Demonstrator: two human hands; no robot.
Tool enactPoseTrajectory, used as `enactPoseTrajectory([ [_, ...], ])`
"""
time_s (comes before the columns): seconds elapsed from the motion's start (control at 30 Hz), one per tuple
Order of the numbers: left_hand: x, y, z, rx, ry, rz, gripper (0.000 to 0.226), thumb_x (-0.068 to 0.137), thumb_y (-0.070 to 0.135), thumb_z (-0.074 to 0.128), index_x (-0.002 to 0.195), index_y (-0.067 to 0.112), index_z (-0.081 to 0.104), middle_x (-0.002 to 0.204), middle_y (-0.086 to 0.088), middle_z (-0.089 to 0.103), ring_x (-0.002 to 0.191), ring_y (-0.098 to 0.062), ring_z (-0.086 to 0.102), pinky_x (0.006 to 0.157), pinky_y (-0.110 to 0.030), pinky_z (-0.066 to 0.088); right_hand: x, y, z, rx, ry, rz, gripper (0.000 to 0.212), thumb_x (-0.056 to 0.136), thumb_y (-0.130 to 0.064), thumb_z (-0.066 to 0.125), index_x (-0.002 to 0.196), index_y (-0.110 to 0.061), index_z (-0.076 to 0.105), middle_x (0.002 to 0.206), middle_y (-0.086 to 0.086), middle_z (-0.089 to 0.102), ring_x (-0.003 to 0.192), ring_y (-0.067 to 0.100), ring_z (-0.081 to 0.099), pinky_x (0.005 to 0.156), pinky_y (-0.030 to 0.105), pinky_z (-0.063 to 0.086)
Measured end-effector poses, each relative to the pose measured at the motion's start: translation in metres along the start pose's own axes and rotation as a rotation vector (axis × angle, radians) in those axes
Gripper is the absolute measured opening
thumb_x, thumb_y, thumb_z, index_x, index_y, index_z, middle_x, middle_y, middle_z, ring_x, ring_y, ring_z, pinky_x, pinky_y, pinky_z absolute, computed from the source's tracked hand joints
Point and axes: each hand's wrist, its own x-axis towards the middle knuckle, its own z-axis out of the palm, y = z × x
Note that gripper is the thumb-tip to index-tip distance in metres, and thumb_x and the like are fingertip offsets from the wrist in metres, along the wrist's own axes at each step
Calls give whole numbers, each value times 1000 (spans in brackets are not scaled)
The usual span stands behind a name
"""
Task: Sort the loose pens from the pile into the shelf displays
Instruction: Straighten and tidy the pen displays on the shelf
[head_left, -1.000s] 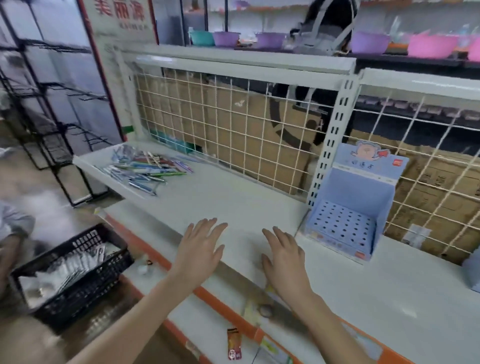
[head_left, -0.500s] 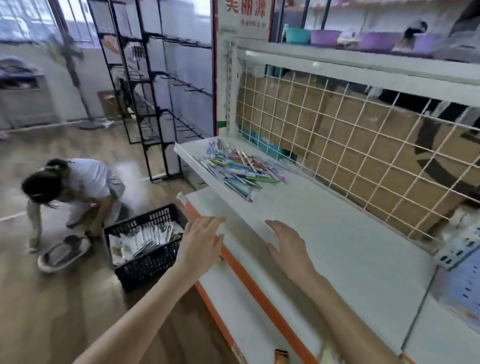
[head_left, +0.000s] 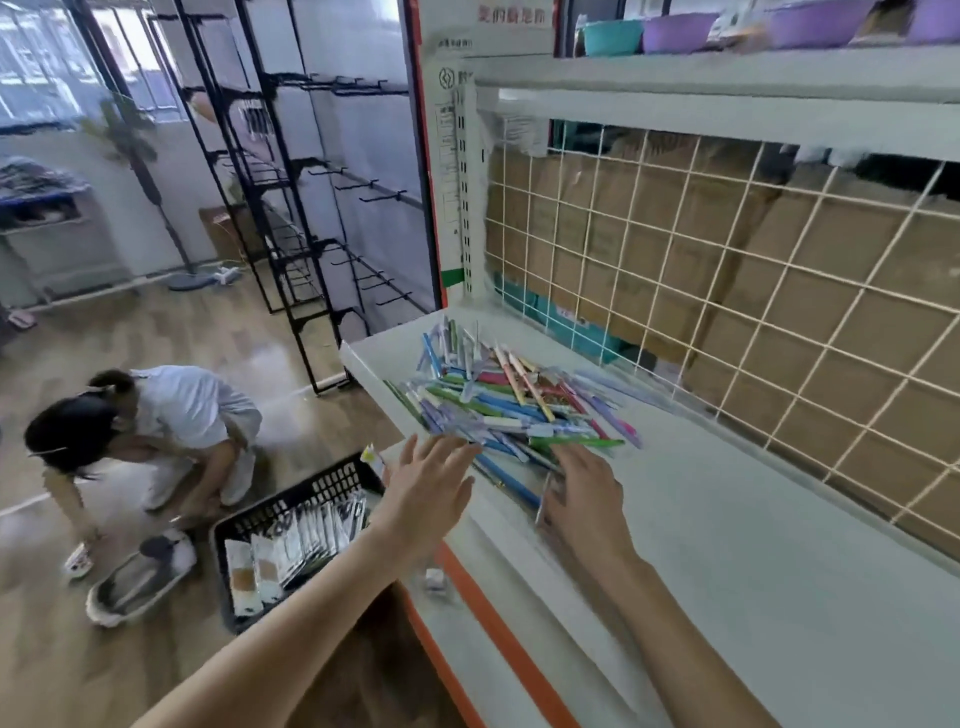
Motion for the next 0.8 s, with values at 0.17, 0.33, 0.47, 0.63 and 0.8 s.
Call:
enactPoseTrajectory([
  [0.17, 47, -19, 29, -90, 13, 31, 32, 83, 20, 59, 115, 16, 63, 114, -4, 65, 103, -26, 63, 90, -43, 47, 41, 8, 12, 22, -8, 33, 46, 95, -19, 50, 139, -22, 39, 145, 1, 39, 132, 21, 34, 108, 31, 26],
  [0.33, 67, -35, 43, -147, 0, 78, 29, 80, 5, 70, 106, 17, 66, 108, -3, 66, 94, -25, 67, 80, -39, 52, 58, 15, 9, 111, 15, 47, 47, 87, 10, 42, 126, -13, 54, 134, 6, 51, 123, 21, 45, 99, 21, 29],
  [0.47, 85, -48, 51, -142, -30, 182, 25, 71, 4, 78, 90, 18, 69, 91, 2, 68, 81, -18, 68, 74, -28, 47, 63, 22, 6, 128, 39, 46, 39, 83, 13, 46, 109, -10, 63, 122, 5, 55, 111, 19, 53, 89, 13, 32],
  [0.63, 105, -53, 52, -136, -139, 354, 20, 69, 11, 81, 86, 17, 71, 84, 2, 67, 78, -21, 67, 67, -37, 54, 66, 24, 7, 53, 68, 107, 29, 83, 3, 59, 108, -11, 66, 117, 1, 55, 107, 15, 53, 89, 10, 29],
  [0.8, 118, -49, 47, -46, -124, 513, 32, 50, 23, 93, 75, 27, 72, 75, 15, 64, 69, -6, 64, 56, -20, 51, 69, 20, 4, -8, 63, 147, 31, 83, 2, 59, 110, -10, 66, 118, 2, 55, 108, 17, 53, 91, 15, 33],
])
